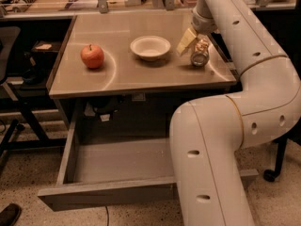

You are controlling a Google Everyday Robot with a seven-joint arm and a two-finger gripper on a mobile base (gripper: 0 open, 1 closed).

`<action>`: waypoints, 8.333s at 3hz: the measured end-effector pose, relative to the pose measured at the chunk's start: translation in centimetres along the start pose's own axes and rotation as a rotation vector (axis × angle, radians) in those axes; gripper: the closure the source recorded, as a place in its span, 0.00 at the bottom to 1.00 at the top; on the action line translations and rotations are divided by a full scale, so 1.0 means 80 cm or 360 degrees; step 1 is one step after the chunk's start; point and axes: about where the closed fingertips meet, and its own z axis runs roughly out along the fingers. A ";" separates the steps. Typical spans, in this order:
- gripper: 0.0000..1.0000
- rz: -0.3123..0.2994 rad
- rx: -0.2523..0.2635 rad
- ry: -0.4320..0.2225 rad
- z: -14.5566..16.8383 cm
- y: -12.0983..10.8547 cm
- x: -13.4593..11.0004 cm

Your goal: Place orange can into top drawer

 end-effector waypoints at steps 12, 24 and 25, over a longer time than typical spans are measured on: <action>1.00 -0.0199 -0.0105 -0.0027 0.004 -0.010 0.023; 1.00 -0.0702 -0.0662 0.0014 -0.030 0.208 0.106; 1.00 -0.0682 -0.0659 0.0016 -0.040 0.218 0.123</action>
Offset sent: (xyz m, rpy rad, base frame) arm 0.0270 -0.0091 -0.0011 -0.0102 0.1112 0.0204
